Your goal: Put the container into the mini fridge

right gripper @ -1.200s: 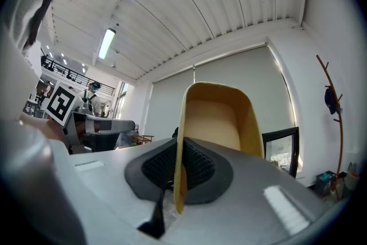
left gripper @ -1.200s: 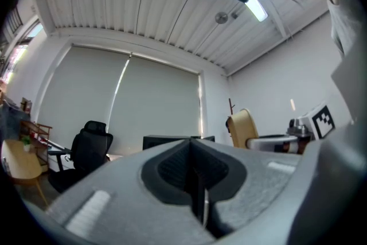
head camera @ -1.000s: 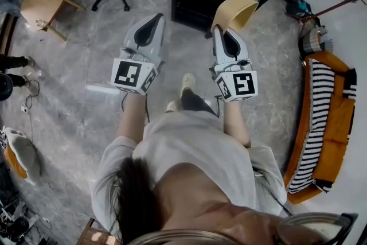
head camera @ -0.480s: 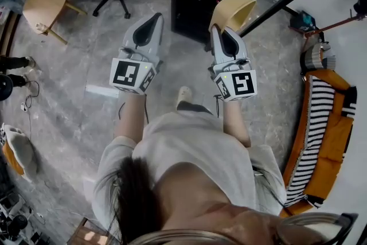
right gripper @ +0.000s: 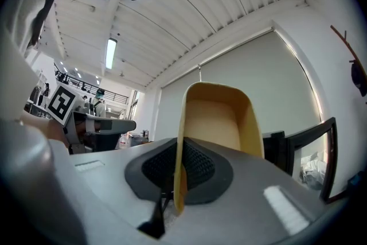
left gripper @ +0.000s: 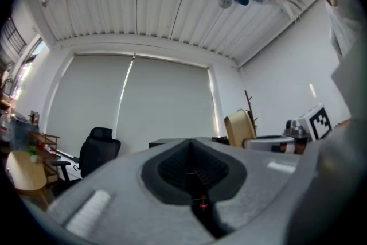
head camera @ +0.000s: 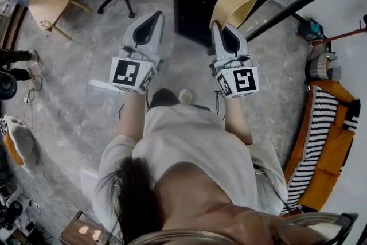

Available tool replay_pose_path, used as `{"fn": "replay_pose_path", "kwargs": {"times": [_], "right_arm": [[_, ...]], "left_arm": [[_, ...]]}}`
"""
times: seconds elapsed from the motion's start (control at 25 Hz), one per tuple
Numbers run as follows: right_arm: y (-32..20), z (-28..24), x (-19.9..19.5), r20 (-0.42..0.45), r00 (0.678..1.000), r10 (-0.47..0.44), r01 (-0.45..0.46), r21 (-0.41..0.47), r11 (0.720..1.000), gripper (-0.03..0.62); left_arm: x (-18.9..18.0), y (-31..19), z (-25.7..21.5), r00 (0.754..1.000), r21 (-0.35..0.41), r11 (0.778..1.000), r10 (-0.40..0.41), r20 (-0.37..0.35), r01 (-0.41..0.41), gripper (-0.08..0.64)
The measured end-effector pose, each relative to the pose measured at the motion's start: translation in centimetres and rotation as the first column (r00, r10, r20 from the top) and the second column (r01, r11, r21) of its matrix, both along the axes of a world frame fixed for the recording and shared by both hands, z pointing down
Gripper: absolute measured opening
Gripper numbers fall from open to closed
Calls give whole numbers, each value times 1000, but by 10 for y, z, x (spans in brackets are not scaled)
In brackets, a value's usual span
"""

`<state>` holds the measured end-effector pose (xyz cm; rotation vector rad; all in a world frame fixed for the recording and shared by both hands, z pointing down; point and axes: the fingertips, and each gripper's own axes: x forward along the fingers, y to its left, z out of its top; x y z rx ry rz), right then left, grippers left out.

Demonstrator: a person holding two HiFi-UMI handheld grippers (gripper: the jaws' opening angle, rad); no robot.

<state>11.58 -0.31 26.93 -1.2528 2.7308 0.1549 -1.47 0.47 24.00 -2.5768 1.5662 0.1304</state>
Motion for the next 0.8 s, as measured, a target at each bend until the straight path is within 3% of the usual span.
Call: {"fn": "replay_pose_path", "kwargs": {"times": [0.8], "right_arm": [[-96,15,-48,-36,999,-8,6,-47,999,11]], "left_arm": [[-31,-102,9,999,-32,998,53,0,-53,2]]}}
